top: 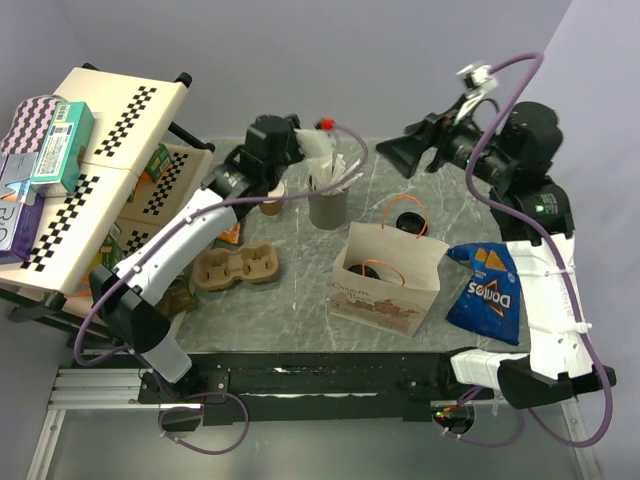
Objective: Pack the takeout coffee
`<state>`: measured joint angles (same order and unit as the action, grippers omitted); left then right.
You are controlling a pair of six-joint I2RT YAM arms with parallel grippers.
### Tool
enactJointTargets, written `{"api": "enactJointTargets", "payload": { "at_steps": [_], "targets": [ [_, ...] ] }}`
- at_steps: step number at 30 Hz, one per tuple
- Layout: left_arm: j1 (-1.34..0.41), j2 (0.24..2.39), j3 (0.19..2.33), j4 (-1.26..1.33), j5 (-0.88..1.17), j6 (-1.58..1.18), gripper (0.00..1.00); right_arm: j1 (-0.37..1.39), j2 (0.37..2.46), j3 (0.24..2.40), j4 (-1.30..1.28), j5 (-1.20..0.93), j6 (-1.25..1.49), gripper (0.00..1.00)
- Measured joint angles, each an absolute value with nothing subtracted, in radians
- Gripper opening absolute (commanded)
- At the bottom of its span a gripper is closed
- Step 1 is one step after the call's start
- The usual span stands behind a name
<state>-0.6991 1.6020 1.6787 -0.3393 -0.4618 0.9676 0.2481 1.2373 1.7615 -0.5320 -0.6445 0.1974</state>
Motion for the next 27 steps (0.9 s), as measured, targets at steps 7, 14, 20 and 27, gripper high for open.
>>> {"api": "enactJointTargets", "payload": {
  "at_steps": [7, 14, 20, 27],
  "targets": [
    [-0.638, 1.666, 1.811, -0.447, -0.251, 0.672, 0.83, 0.117, 1.214, 1.774, -0.549, -0.583, 0.156, 1.00],
    [-0.534, 1.853, 2.020, -0.519, 0.000, 0.358, 0.64, 0.112, 1.153, 1.697, -0.591, -0.530, 0.074, 1.00],
    [-0.478, 1.937, 2.052, -0.568, 0.116, 0.210, 0.62, 0.108, 1.123, 1.671, -0.628, -0.508, 0.029, 1.00],
    [-0.472, 1.948, 2.045, -0.607, 0.253, 0.110, 0.62, 0.103, 1.117, 1.660, -0.634, -0.504, 0.016, 1.00]
  ]
}}
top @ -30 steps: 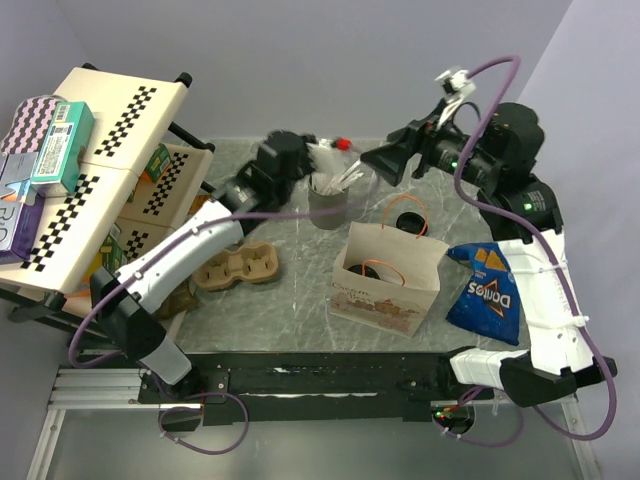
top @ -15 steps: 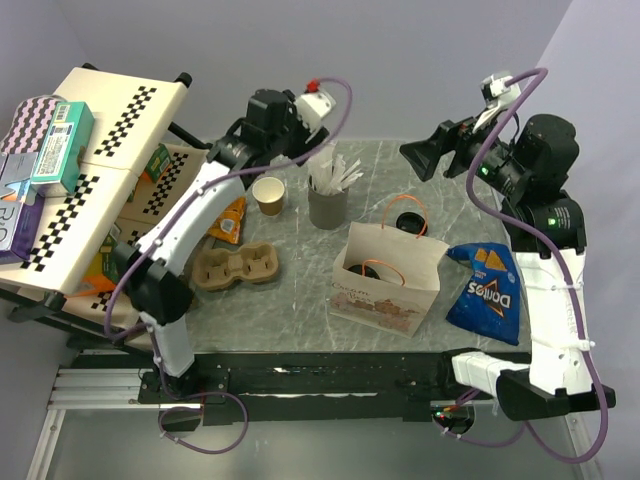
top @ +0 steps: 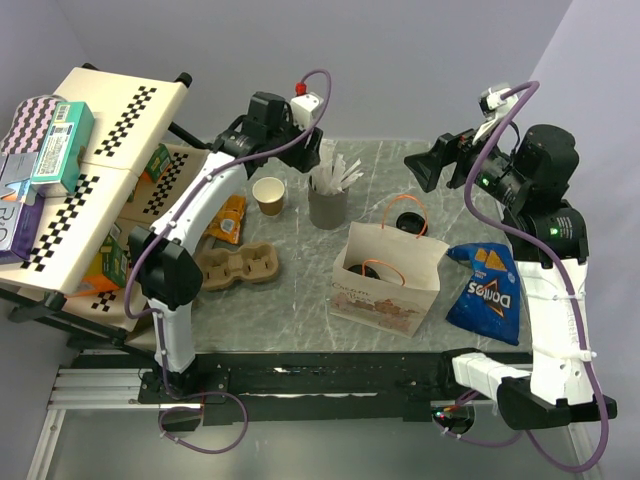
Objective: Pack the takeout coffee
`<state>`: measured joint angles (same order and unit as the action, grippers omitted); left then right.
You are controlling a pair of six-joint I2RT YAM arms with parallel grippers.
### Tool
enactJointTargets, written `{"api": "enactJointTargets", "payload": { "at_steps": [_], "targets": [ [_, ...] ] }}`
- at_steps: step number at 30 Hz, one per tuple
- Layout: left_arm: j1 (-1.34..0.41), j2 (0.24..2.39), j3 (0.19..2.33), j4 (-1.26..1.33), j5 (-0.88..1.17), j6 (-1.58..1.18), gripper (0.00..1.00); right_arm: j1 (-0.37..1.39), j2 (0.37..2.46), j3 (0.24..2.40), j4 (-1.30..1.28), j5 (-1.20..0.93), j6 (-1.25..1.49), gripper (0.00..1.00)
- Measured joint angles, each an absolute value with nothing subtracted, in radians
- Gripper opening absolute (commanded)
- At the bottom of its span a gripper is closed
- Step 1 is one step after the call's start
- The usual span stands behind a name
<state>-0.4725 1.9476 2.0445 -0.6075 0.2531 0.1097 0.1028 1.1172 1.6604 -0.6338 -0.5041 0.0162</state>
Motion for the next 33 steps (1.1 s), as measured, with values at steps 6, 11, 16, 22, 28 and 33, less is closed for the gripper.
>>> {"api": "enactJointTargets", "payload": {
  "at_steps": [6, 11, 16, 22, 28, 33],
  "targets": [
    [-0.471, 1.948, 1.993, -0.618, 0.310, 0.064, 0.56, 0.100, 1.117, 1.654, -0.632, -0.503, 0.016, 1.00],
    [-0.469, 1.948, 1.978, -0.633, 0.310, 0.058, 0.49, 0.099, 1.119, 1.642, -0.633, -0.505, 0.016, 1.00],
    [-0.466, 1.948, 1.978, -0.636, 0.321, 0.058, 0.42, 0.097, 1.118, 1.628, -0.629, -0.505, 0.016, 1.00],
    [-0.464, 1.948, 1.978, -0.638, 0.337, 0.058, 0.35, 0.094, 1.119, 1.615, -0.629, -0.505, 0.016, 1.00],
    [-0.463, 1.964, 2.004, -0.641, 0.359, 0.061, 0.23, 0.091, 1.118, 1.615, -0.629, -0.504, 0.016, 1.00],
    [-0.461, 1.968, 2.014, -0.641, 0.375, 0.072, 0.01, 0.091, 1.118, 1.615, -0.629, -0.503, 0.013, 1.00]
  ]
}}
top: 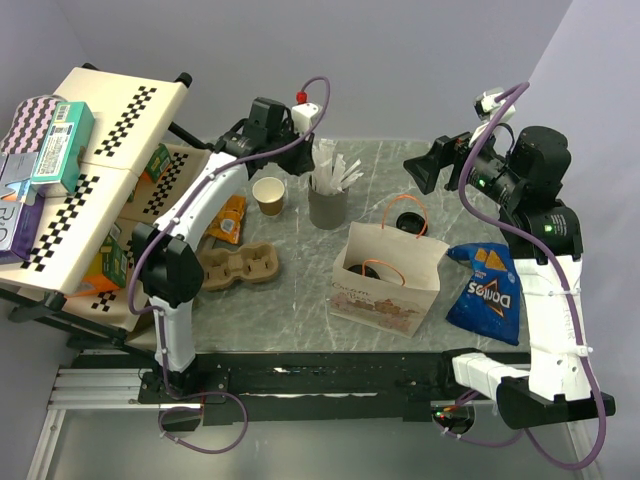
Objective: Pack the takeout coffee
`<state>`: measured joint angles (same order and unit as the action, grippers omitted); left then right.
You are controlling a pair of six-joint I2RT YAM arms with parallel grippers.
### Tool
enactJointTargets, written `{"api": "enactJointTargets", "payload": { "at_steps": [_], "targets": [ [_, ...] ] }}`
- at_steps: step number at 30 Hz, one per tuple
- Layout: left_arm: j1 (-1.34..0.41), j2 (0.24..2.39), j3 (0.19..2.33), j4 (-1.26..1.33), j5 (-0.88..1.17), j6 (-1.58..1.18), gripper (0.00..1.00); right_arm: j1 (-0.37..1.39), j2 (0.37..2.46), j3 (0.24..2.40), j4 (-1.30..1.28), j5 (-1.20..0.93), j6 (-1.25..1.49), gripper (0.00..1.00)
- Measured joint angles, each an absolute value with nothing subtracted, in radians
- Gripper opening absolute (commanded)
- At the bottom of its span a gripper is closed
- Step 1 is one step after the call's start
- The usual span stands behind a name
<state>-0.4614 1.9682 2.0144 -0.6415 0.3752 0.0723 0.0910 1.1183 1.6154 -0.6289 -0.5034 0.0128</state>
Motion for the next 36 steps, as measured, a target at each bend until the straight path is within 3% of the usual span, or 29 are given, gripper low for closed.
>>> {"api": "enactJointTargets", "payload": {
  "at_steps": [10, 23, 36],
  "targets": [
    [-0.450, 1.920, 2.014, -0.657, 0.377, 0.093, 0.01, 0.091, 1.119, 1.615, -0.629, -0.500, 0.009, 1.00],
    [-0.441, 1.563, 2.083, -0.678, 0.462, 0.130, 0.01, 0.089, 1.121, 1.622, -0.632, -0.469, -0.028, 1.00],
    [-0.441, 1.415, 2.053, -0.639, 0.946, 0.076, 0.01, 0.075, 1.142, 1.622, -0.632, -0.425, -0.043, 1.00]
  ]
}}
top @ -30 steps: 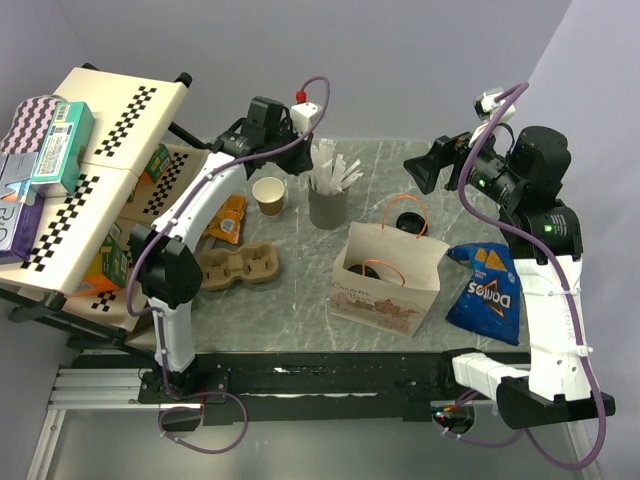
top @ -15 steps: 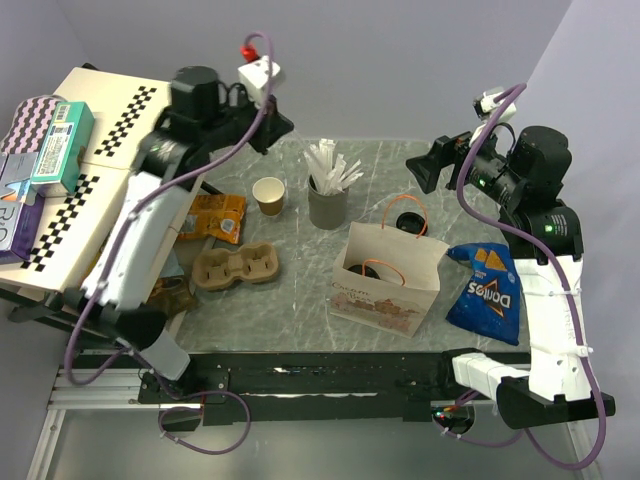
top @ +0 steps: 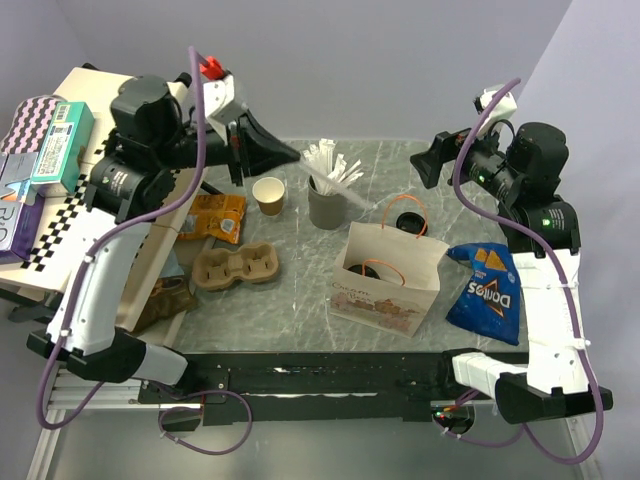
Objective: Pack the takeout coffee
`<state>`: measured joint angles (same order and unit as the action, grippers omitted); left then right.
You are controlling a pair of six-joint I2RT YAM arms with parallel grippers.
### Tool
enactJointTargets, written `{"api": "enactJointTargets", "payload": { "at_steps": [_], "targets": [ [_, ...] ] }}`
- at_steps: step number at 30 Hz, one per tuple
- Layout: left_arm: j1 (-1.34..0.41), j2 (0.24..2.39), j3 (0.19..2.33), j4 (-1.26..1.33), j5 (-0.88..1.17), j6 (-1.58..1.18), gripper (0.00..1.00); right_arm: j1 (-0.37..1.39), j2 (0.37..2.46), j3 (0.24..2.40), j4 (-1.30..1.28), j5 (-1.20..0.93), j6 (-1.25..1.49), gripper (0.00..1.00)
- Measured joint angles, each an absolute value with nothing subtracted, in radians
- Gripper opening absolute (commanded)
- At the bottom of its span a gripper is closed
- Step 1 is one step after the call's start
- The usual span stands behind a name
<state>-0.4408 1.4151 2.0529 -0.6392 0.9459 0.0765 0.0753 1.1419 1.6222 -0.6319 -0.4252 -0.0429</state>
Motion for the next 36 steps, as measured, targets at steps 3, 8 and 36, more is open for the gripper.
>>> {"api": "enactJointTargets", "payload": {
  "at_steps": [3, 8, 36],
  "targets": [
    [-0.441, 1.411, 1.993, -0.648, 1.050, 0.062, 0.01, 0.071, 1.147, 1.622, -0.632, -0.417, -0.049, 1.00],
    [-0.445, 1.412, 1.922, -0.671, 1.140, 0.059, 0.01, 0.067, 1.148, 1.622, -0.632, -0.407, -0.057, 1.00],
    [-0.826, 1.872, 2.135, -0.698, 0.889, 0.136, 0.83, 0.043, 1.136, 1.604, -0.677, -0.405, -0.076, 1.00]
  ]
}}
